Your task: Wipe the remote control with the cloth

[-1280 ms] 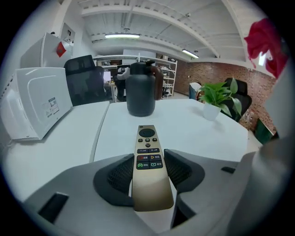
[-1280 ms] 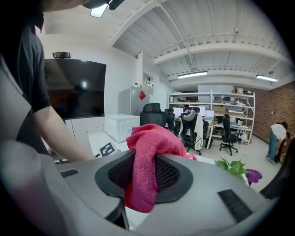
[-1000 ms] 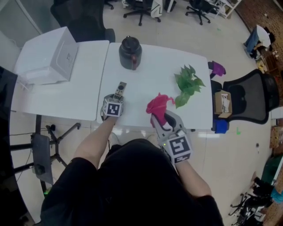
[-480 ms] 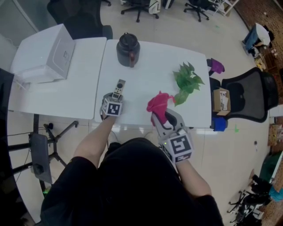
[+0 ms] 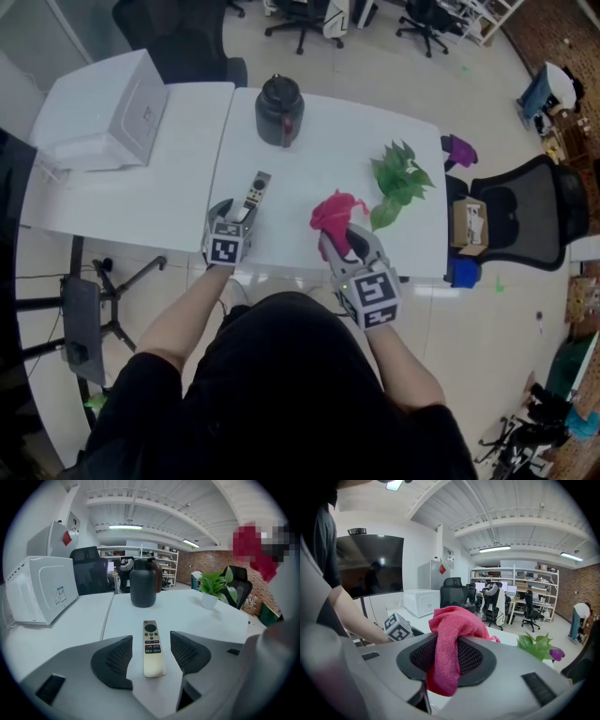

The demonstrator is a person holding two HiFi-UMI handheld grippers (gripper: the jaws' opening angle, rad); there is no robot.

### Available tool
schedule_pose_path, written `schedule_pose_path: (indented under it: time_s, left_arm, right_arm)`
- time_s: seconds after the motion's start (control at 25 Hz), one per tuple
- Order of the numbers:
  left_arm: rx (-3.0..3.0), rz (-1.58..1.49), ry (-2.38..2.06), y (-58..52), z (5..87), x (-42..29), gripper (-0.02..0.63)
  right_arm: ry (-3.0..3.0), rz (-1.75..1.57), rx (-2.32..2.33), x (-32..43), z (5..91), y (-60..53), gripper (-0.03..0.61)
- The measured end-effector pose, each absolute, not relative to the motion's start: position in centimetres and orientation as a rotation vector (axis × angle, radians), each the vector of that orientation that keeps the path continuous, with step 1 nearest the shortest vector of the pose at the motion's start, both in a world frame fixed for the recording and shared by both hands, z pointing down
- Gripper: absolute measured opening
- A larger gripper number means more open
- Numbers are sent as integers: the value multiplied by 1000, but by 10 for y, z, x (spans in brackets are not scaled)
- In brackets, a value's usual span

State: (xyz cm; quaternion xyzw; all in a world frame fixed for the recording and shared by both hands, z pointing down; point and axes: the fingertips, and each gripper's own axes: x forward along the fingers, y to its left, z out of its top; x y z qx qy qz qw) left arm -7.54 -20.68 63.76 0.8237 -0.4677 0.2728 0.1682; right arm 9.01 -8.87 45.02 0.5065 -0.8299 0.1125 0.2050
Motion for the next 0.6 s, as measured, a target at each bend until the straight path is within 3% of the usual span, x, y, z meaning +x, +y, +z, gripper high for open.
schedule_pose_path:
  time_s: [0.28,0.6]
  left_arm:
    - [2357,571,-1353,-164,578,-106,258]
    - [2398,568,-1374,-135,536,-117,258]
  right_arm:
    - [-2181,371,1326,92,529,-130,115]
    - [-1984,458,1181,96,640,-165,118]
